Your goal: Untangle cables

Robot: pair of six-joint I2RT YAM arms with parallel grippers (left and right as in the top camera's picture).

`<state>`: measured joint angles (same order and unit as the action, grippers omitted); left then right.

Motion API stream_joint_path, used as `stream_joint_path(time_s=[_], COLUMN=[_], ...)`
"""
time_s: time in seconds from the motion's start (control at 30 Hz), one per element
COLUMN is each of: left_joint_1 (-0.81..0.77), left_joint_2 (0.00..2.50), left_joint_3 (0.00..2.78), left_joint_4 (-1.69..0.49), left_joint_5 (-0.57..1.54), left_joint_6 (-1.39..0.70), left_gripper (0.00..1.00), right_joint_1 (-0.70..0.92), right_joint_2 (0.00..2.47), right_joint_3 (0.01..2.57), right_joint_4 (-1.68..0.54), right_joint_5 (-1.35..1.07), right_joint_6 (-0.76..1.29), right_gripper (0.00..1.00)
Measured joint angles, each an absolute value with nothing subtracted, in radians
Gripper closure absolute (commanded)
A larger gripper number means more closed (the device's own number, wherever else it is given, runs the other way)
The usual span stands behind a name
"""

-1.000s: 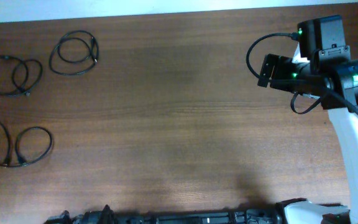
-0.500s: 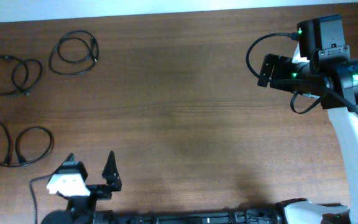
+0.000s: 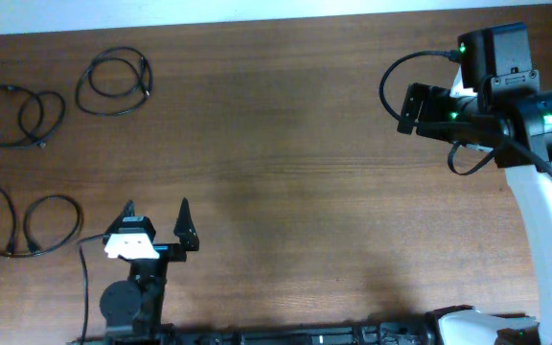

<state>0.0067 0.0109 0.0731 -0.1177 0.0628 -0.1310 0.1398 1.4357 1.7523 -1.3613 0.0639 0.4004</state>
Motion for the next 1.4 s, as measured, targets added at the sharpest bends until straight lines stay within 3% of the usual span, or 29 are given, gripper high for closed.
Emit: stream_joint_path(time_s=[0.37,1.4], left_joint_1=[0.007,0.007], left_joint_2=[0.011,0.011], left_joint_3=[0.019,0.019], left_joint_4=[-0.076,-0.076], left_joint_5=[0.097,0.098], left_joint_6=[0.035,0.046], left_gripper=[0.01,0.01], right_joint_1=[0.14,0.14], right_joint_2=[1.436,1.433], right_joint_3=[1.752,1.752], right_joint_4=[-1.362,-1.322], right_joint_5=[0.064,0.134], right_joint_6=[0.4,0.394], right_gripper=[0.02,0.02])
